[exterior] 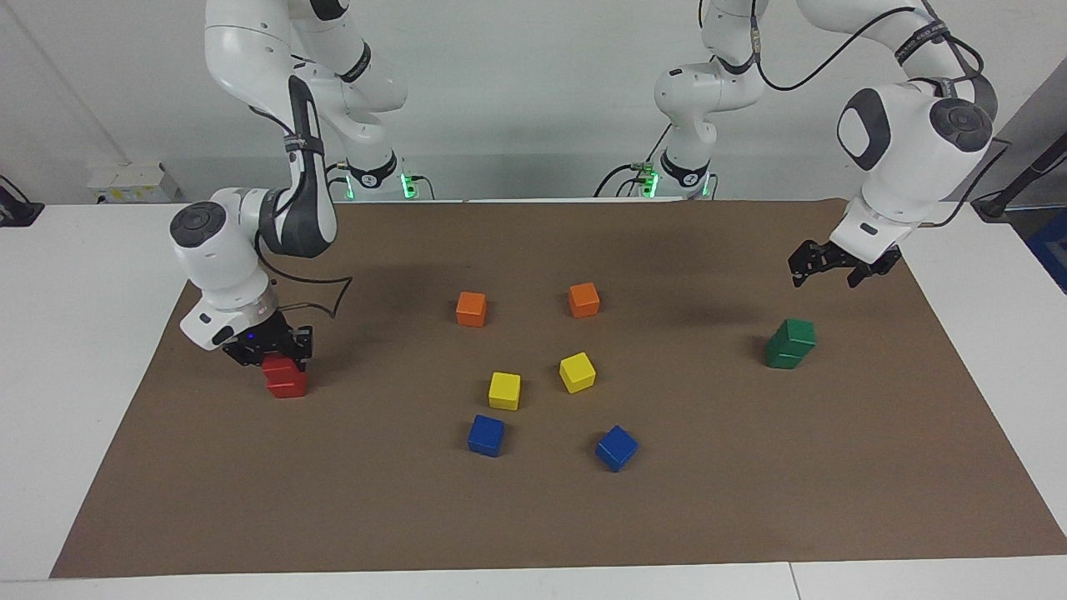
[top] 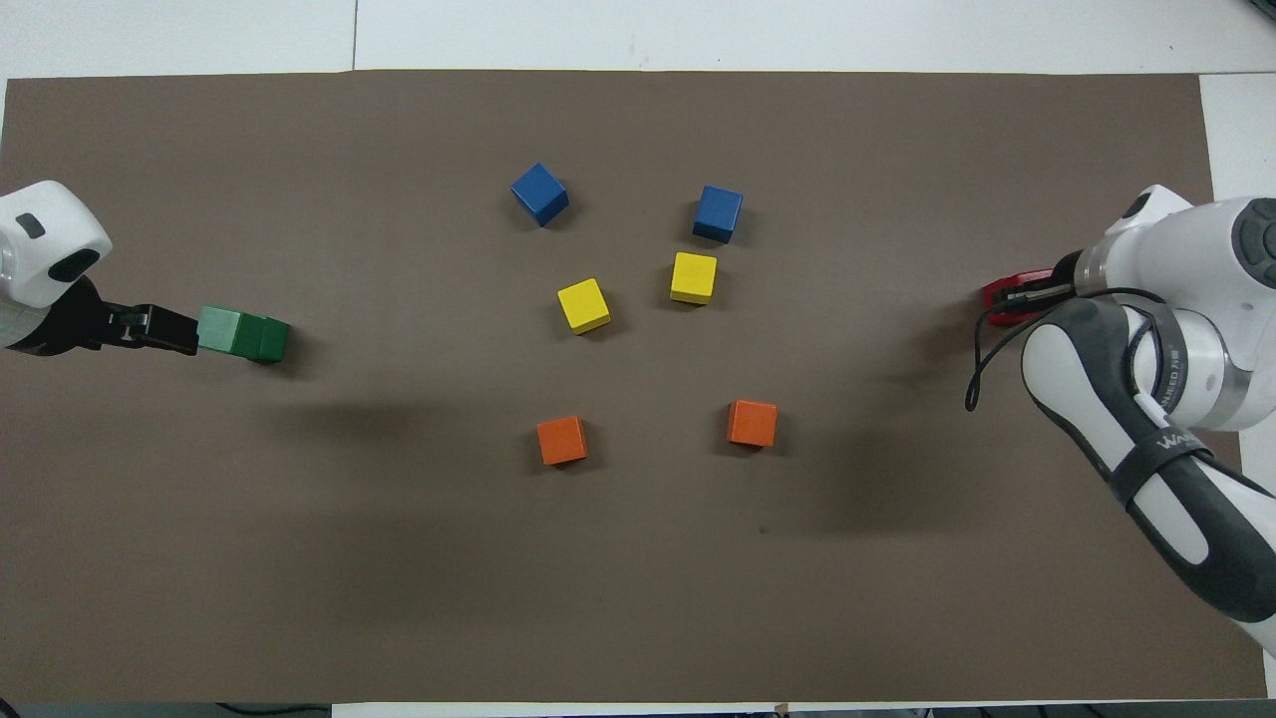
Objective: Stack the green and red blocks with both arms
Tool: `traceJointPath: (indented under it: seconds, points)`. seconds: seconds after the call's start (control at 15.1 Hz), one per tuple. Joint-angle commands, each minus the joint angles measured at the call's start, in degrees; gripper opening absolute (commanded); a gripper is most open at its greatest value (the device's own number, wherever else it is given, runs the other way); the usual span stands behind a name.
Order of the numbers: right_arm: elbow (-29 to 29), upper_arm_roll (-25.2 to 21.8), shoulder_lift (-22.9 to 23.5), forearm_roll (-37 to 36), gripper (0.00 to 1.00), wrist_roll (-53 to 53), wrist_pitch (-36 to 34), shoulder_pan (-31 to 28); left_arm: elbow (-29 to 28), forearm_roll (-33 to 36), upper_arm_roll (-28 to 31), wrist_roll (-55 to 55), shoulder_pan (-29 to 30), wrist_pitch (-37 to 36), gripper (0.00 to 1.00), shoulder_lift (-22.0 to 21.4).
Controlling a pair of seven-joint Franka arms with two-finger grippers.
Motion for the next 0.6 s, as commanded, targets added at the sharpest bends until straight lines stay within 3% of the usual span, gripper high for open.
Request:
traceJointPath:
  seconds: [0.0,0.4,0.46,0.53]
  points:
    - [1.5,0.2,1.9,0.7,0.0,0.7,1.5,-0.2,-0.5,-1.0,-0.4,-5.5,-0.4,-0.7,1.0,-0.9]
    - [-0.8,0.2,1.5,0.8,0.0,0.3,4.6,-0.6,-1.2,-1.1,-0.4,-7.3,-1.6,-3.0,1.0,-2.4]
    - [-0.9,0.2,1.4,0.9,0.16,0.4,4.6,-0.7,-1.2,-1.3,-0.3,-7.3,-1.7,-2.8,1.0,-2.4]
    - [-1.0,0.2,1.4,0.9,0.82,0.3,4.6,-0.9,-1.3,-1.4,-0.3,-7.3,-1.7,-3.0,1.0,-2.5]
